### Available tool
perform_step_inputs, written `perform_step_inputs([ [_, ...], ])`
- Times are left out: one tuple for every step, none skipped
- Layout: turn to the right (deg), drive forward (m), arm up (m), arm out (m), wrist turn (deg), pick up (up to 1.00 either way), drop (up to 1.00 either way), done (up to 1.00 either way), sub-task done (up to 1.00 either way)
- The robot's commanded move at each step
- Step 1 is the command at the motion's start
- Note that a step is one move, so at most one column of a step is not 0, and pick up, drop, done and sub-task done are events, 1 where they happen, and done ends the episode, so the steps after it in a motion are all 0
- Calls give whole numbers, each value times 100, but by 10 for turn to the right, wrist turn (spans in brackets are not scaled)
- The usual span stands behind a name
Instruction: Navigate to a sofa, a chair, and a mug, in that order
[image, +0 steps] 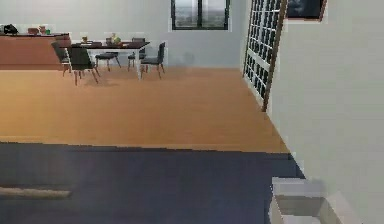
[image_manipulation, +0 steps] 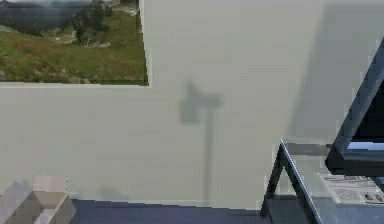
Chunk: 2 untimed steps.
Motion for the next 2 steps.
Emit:
perform_step_inputs([
  [-90,0,0,0,0,0,0,0,0],
  [0,100,0,0,0,0,0,0,0],
])
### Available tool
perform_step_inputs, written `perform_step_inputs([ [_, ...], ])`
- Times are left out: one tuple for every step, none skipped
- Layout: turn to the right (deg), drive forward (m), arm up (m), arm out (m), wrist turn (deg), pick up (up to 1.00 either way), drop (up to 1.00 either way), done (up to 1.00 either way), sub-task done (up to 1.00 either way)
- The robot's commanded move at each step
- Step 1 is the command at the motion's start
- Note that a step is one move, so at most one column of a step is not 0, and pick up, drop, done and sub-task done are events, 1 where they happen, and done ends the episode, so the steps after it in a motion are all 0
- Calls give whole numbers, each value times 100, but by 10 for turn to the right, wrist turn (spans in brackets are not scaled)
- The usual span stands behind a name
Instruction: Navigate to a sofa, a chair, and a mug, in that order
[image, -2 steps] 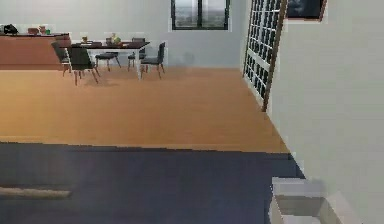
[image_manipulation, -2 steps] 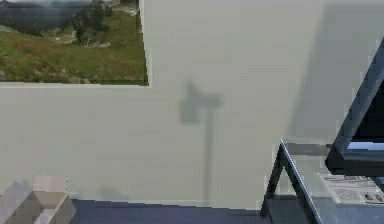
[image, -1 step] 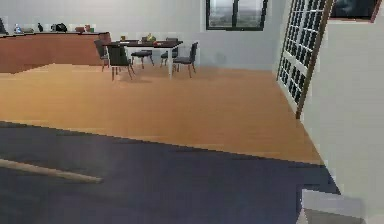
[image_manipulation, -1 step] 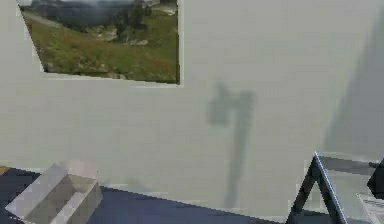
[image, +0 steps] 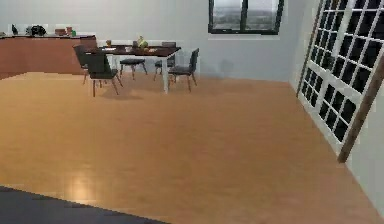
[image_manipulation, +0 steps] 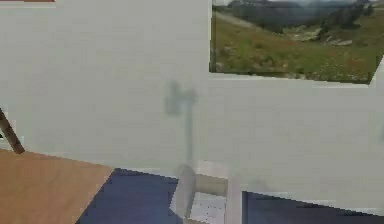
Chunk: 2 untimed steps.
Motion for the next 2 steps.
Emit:
perform_step_inputs([
  [-300,0,0,0,0,0,0,0,0],
  [0,10,0,0,0,0,0,0,0],
])
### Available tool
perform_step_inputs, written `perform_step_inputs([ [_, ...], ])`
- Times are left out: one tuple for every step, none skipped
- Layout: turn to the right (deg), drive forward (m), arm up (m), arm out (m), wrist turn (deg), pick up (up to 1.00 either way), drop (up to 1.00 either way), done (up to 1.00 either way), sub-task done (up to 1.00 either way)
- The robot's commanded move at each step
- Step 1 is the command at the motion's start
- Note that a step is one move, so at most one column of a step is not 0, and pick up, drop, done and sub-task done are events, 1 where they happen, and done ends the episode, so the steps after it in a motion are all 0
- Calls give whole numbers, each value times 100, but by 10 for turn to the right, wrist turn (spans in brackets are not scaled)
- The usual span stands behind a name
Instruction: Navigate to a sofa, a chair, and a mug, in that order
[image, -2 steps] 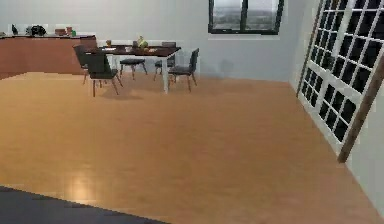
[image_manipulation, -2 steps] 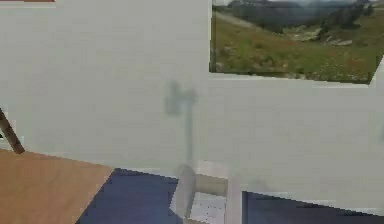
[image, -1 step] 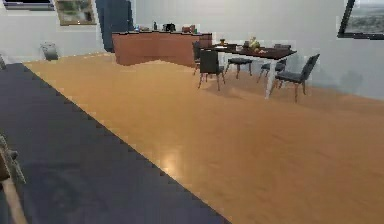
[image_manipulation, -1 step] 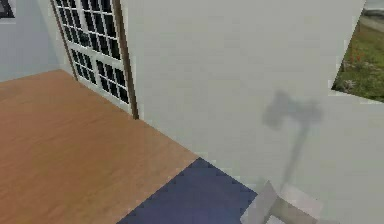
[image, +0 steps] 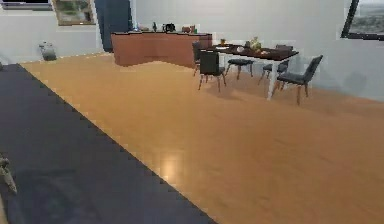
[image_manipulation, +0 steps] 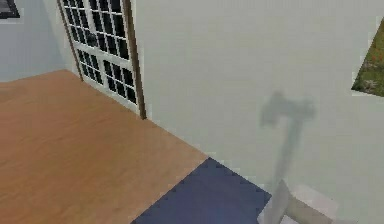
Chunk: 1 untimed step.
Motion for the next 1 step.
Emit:
perform_step_inputs([
  [120,0,0,0,0,0,0,0,0],
])
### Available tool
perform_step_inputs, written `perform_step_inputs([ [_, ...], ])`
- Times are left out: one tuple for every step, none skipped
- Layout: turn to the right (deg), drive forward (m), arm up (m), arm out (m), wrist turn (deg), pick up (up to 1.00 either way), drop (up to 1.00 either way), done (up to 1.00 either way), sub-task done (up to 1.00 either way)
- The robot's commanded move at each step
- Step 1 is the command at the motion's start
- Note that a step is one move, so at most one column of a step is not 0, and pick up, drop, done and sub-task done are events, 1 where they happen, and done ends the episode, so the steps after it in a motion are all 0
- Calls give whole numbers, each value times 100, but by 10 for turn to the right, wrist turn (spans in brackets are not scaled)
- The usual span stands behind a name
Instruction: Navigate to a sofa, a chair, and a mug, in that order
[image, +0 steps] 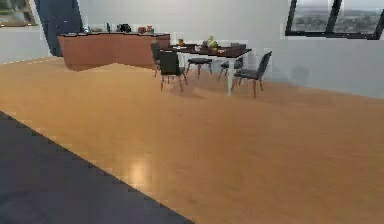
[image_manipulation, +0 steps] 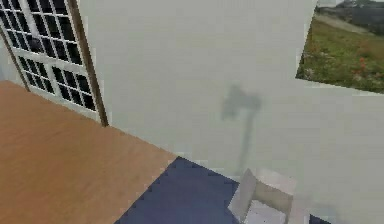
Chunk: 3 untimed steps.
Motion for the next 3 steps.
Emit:
perform_step_inputs([
  [0,100,0,0,0,0,0,0,0],
  [0,100,0,0,0,0,0,0,0],
  [0,95,0,0,0,0,0,0,0],
])
